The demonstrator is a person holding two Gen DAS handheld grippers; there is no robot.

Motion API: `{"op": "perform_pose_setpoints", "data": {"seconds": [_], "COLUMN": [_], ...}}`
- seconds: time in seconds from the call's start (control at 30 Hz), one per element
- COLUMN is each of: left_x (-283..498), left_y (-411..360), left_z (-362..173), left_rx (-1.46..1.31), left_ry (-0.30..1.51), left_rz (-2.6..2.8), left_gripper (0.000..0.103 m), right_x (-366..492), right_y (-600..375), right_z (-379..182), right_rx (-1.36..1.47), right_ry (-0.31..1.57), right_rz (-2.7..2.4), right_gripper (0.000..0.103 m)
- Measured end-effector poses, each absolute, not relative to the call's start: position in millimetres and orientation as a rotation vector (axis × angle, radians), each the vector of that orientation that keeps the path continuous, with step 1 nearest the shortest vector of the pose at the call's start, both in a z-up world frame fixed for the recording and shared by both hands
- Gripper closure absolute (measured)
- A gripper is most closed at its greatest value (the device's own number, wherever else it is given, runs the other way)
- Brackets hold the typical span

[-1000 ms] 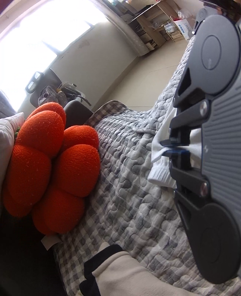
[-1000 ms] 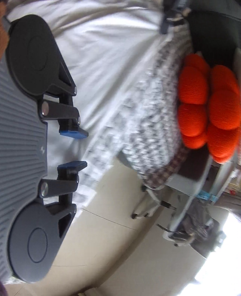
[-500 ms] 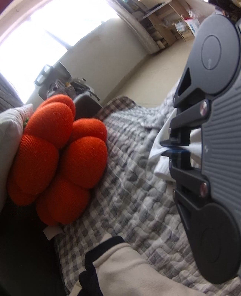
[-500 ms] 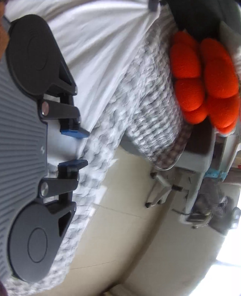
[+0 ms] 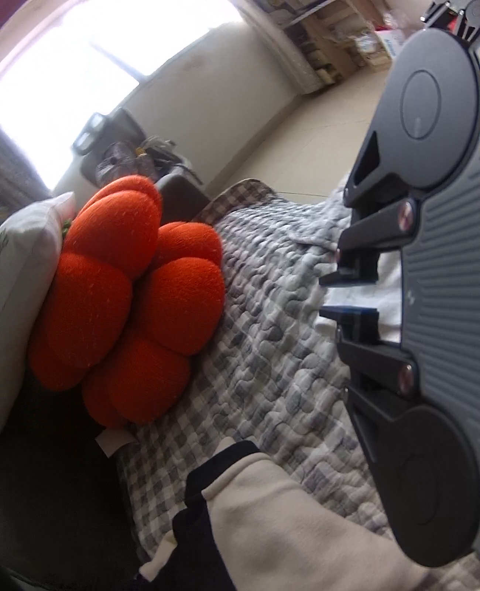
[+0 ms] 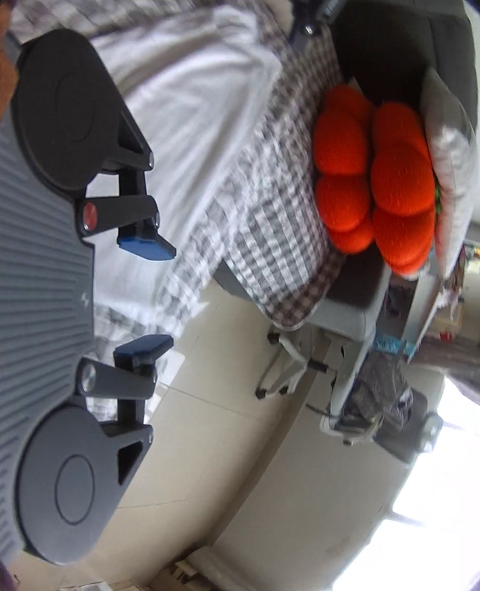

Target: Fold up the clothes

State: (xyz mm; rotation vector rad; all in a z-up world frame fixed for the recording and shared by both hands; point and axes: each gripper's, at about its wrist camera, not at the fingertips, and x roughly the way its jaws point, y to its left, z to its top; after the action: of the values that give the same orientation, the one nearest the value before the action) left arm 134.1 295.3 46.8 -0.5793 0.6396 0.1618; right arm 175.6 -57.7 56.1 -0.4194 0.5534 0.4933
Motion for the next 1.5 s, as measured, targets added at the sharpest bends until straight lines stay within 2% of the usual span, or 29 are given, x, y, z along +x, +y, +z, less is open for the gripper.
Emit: {"op": "perform_pose_setpoints", "data": {"seconds": [0.1, 0.13, 0.17, 0.37, 0.5, 0.6, 0.67, 0.7, 0.77, 0.8, 0.9, 0.97, 1.03, 1.5], "left_x": [128, 127, 125, 114, 110, 115, 120, 121, 124, 126, 128, 126, 124, 119], "left_y": [286, 283, 280, 261, 253, 248, 247, 246, 246, 246, 248, 251, 254, 255], "left_z": [42, 40, 39, 28, 18, 12, 10, 9, 8, 7, 4, 5, 7, 10], "left_rx": [-0.632, -0.651, -0.67, -0.784, -0.846, -0.794, -0.781, -0.781, -0.772, -0.768, -0.758, -0.756, -0.767, -0.725], "left_ry": [0.688, 0.704, 0.72, 0.817, 0.846, 0.85, 0.842, 0.836, 0.823, 0.825, 0.834, 0.828, 0.819, 0.803], "left_rz": [0.184, 0.192, 0.2, 0.249, 0.271, 0.308, 0.322, 0.32, 0.315, 0.317, 0.317, 0.314, 0.312, 0.326], "left_gripper": [0.087, 0.084, 0.075, 0.056, 0.056, 0.056, 0.058, 0.058, 0.061, 0.063, 0.074, 0.09, 0.095, 0.098], "right_x": [149, 141, 135, 119, 109, 105, 103, 103, 104, 105, 106, 105, 101, 90], "right_y": [-63, -65, -68, -77, -70, -63, -60, -60, -61, -61, -61, -60, -59, -57], "right_z": [53, 50, 47, 28, 19, 6, -2, -3, -4, -4, -4, -7, -8, -16], "right_rx": [-0.471, -0.494, -0.516, -0.594, -0.678, -0.749, -0.805, -0.812, -0.809, -0.807, -0.802, -0.812, -0.831, -0.935], "right_ry": [0.555, 0.549, 0.541, 0.51, 0.461, 0.476, 0.473, 0.474, 0.48, 0.483, 0.491, 0.491, 0.48, 0.436], "right_rz": [0.554, 0.565, 0.569, 0.615, 0.679, 0.698, 0.684, 0.677, 0.665, 0.659, 0.64, 0.634, 0.628, 0.627], "right_gripper": [0.055, 0.055, 0.055, 0.055, 0.055, 0.06, 0.073, 0.075, 0.09, 0.092, 0.093, 0.094, 0.095, 0.095]}}
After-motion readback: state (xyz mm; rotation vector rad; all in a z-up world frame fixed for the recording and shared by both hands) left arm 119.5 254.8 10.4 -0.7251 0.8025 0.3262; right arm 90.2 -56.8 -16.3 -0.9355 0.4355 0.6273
